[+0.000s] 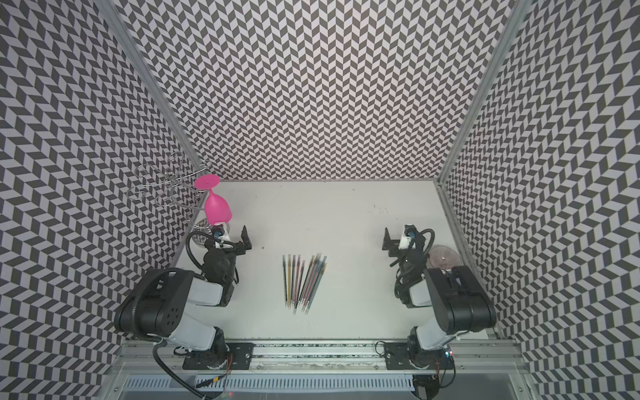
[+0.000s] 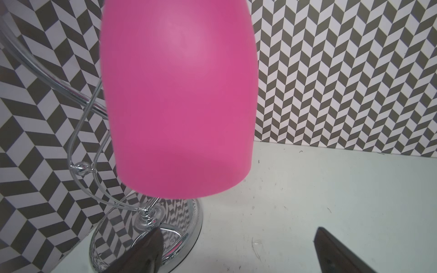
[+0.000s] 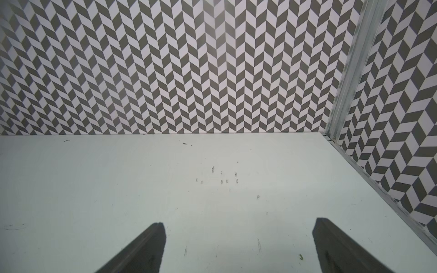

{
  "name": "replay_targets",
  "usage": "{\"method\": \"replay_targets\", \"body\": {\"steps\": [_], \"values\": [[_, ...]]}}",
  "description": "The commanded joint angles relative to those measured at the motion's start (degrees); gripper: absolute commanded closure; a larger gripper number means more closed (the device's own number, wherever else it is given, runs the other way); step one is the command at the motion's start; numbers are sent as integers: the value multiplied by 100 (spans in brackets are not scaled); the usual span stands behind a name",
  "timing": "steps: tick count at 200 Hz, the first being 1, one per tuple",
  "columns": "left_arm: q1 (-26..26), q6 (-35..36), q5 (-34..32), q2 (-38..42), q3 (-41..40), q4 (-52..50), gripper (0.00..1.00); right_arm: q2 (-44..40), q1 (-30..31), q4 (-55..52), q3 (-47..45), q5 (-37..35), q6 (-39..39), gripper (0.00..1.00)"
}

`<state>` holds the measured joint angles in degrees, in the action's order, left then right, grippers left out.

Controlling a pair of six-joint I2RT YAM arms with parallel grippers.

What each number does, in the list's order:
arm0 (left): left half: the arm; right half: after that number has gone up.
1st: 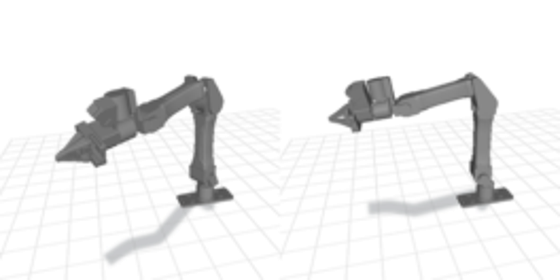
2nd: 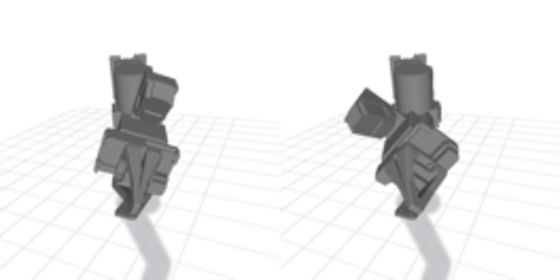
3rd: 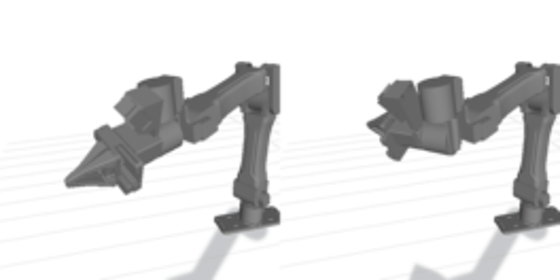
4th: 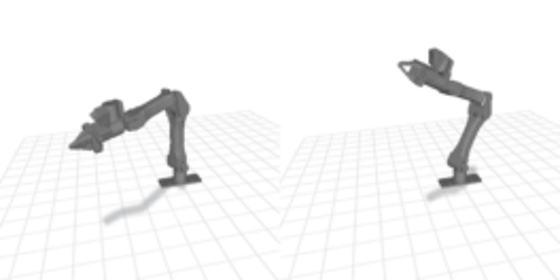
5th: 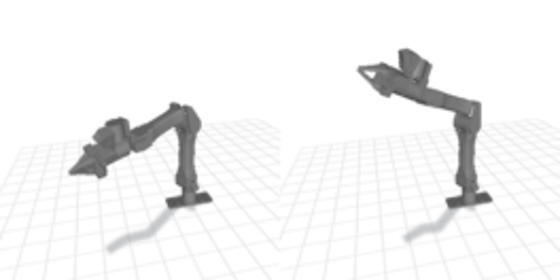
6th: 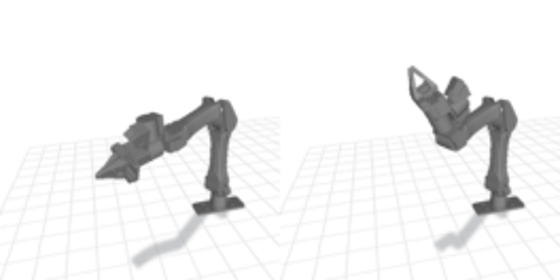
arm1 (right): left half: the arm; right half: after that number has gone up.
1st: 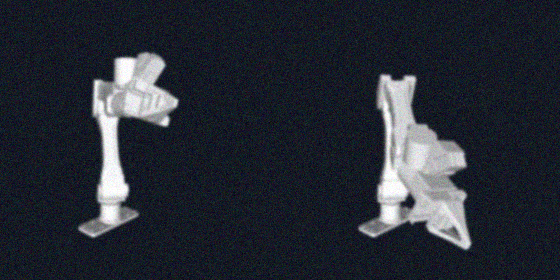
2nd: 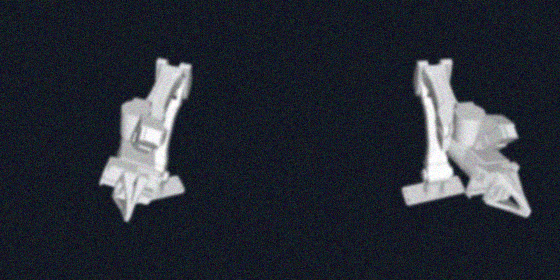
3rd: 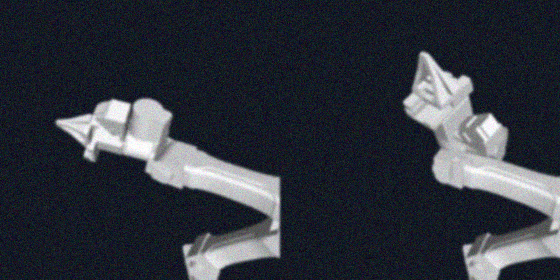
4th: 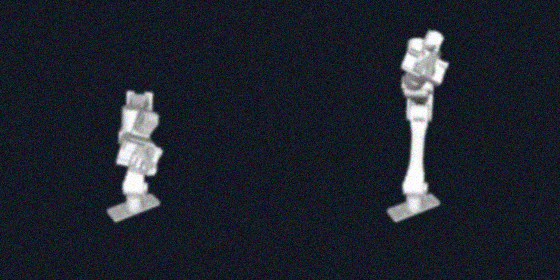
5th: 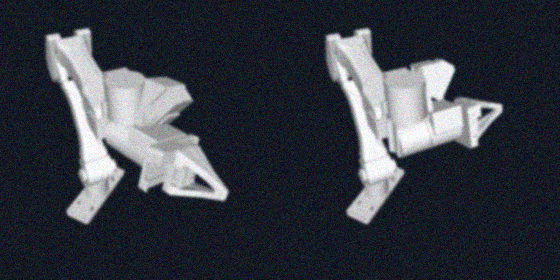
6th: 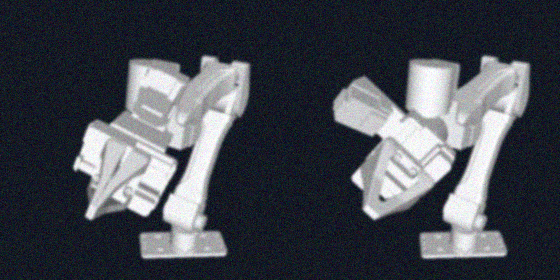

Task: Remove the protective cover of the pencils
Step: Pick up the pencil from the center of the board.

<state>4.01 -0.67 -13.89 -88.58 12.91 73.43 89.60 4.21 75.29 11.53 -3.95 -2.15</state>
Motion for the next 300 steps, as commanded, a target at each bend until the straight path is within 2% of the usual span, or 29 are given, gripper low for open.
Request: {"method": "replay_targets", "body": {"steps": [1, 170, 200, 208, 219, 234, 242, 254, 264, 272, 283, 300], "values": [[20, 62, -65, -66, 26, 172, 1, 32, -25, 338, 42, 10, -48, 1], [-267, -16, 609, -34, 102, -26, 0, 40, -30, 327, 48, -89, -4, 1], [489, 675, -318, 512, -533, 832, 0, -260, 156, 688, -291, -314, -203, 1], [834, 991, -621, 855, -532, 592, 0, -417, 269, 928, -434, -439, -332, 1], [1281, 1331, -914, 1368, -380, -10, 0, -835, 574, 460, -346, -701, -620, 1], [1601, 910, -986, 2068, -175, -715, 1, -1511, 914, -723, 49, -693, -960, 1], [1704, 588, -724, 2454, -43, -1240, 0, -1862, 1000, -1174, 356, -921, -479, 1], [1844, -93, -498, 2861, 195, -1930, 0, -2306, 977, -1922, 723, -1504, 907, 1], [1984, -316, -177, 3054, 358, -2344, 0, -2566, 956, -3148, 1137, -2007, 2259, 1], [2192, -381, -80, 3149, 466, -2601, 1, -2700, 921, -4036, 1428, -2165, 2968, 1], [2570, -271, -90, 3258, 575, -2887, 1, -2834, 843, -4368, 1604, -1638, 2867, 1], [3189, -223, -466, 3385, 571, -3095, 0, -3027, 839, -4785, 1761, -954, 2865, 1]]}}
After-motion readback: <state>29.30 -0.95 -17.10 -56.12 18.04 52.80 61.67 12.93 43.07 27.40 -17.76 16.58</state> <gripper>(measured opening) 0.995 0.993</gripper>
